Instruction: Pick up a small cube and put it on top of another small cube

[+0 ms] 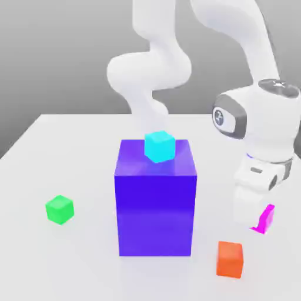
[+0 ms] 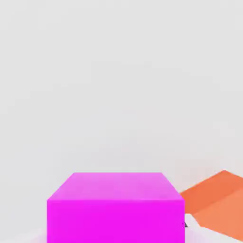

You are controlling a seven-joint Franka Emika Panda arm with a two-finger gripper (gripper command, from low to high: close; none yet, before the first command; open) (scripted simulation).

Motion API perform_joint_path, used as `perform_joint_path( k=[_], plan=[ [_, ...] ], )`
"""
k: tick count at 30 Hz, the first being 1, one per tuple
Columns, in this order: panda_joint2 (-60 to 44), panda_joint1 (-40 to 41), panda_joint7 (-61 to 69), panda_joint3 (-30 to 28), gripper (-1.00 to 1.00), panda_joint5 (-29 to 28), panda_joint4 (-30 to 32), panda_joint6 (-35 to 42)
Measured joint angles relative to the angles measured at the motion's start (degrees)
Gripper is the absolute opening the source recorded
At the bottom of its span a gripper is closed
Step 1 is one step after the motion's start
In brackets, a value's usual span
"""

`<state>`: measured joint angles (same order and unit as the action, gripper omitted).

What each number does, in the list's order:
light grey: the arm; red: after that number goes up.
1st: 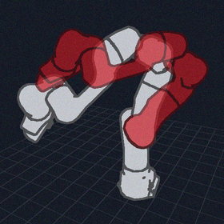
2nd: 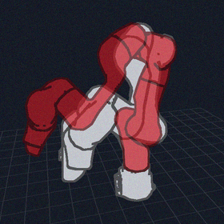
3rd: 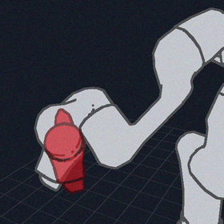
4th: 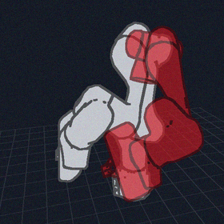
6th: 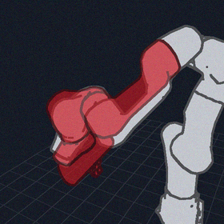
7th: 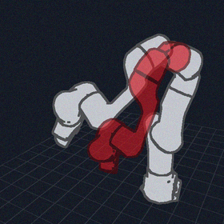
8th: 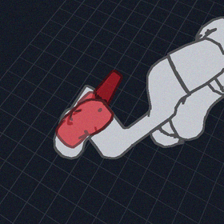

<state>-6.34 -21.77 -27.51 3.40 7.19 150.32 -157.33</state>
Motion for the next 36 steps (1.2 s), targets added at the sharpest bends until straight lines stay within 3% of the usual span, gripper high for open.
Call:
perform_joint_path(
  k=[11, 15, 20, 36],
  plan=[
    [2.63, 18.7, -19.74, -12.46, -1.0, 11.9, -0.29, 5.78],
    [4.19, 25.69, -31.33, -15.88, -1.0, 13.91, 0.61, 7.23],
    [7.4, 33.69, -49.97, -17.25, -1.0, 11.2, 3.6, 7.16],
    [16.19, 47.03, -94.22, -18.39, -1.0, -4.48, 12.72, 4.56]
  ],
)
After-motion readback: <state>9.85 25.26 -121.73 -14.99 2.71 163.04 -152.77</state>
